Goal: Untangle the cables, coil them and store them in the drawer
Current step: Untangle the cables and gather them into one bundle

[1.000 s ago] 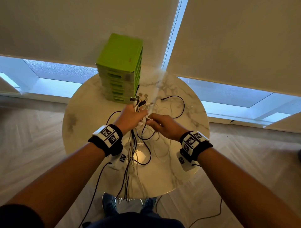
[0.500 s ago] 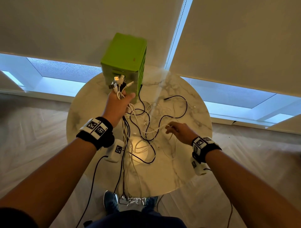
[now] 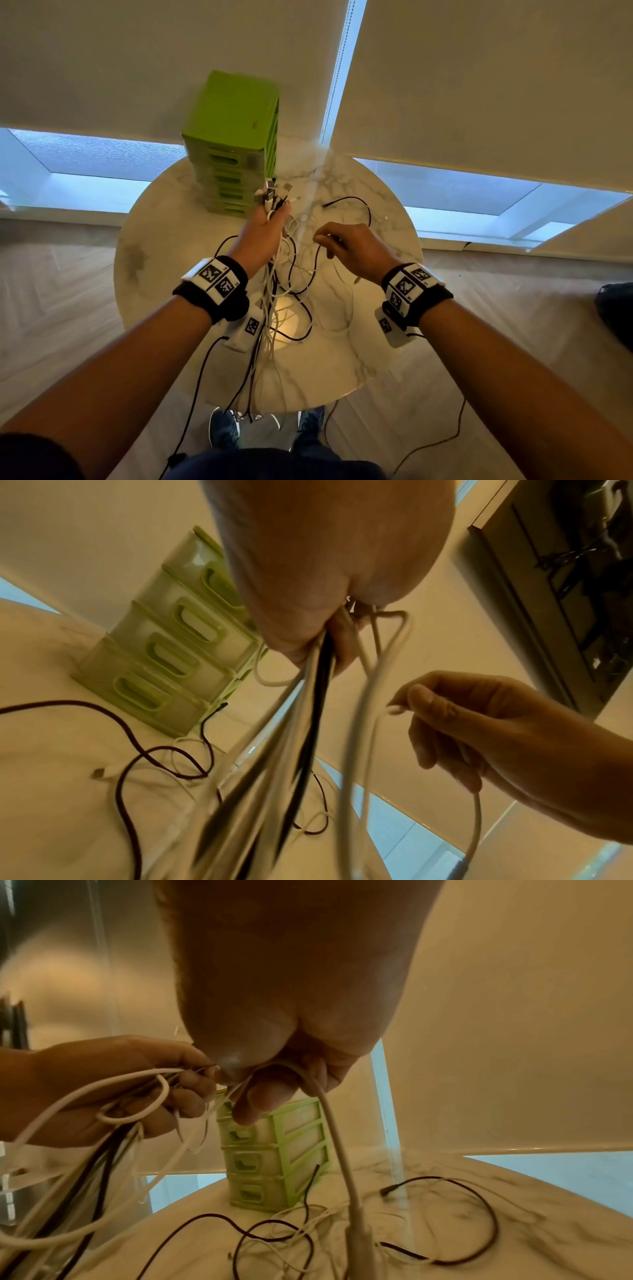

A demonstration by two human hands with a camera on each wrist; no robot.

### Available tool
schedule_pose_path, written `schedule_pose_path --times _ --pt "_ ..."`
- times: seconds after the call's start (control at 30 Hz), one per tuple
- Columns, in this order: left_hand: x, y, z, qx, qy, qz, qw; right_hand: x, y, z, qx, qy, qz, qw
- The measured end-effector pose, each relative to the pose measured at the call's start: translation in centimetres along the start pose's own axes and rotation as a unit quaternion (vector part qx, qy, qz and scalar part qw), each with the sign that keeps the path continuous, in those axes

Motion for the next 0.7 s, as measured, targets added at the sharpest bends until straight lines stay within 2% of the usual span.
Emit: schedule_pose_path --times 0.13,0.2,0.33,0.4,0.53,0.6,0.67,0.7 --pt "-1.0 -2.1 0.6 -0.038 0.007 -0.061 0.997 -3.7 0.6 2.5 -0.01 -0.11 0.0 0.994" --pt "-1.6 -3.0 0.8 -0.041 0.007 -0.094 0.995 -6.2 0.1 3.8 -0.018 -0.173 -0.05 0.983" --pt "-3.7 -4.9 1.5 0.008 -0.03 -0.183 0.983 -13.0 -2.5 5.8 -0.021 -0.299 -0.218 0.929" --pt "-4.7 -5.8 1.6 0.037 -0.05 -0.22 0.974 -16.6 -3.7 6.2 -0.004 -0.342 -0.237 0.909" --pt "-6.6 -7.8 0.9 0.018 -0.042 -0.278 0.96 -24.2 -7.2 7.3 0.039 -0.435 -0.239 0.867" --pt "-7.7 -8.8 0.5 0.01 -0.039 -0.295 0.955 -27.0 -8.6 7.5 -0.01 -0.438 -0.256 0.862" --pt "-8.6 -9.7 0.1 0.007 -0.033 -0.31 0.95 -27.5 -9.2 6.3 -0.034 -0.404 -0.243 0.881" --pt "-9.0 -10.2 -0.3 0.01 -0.03 -0.318 0.947 -26.8 -9.1 5.0 -0.004 -0.384 -0.214 0.898"
Point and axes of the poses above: each hand's wrist, its own x-axis towards the middle knuckle, its own y-axis out of the back of the hand, z = x × y, the point moved 5 cm from there along x, towards the middle knuckle, and after that the axes turned 1 degree about -x, right-handed, at the moved point
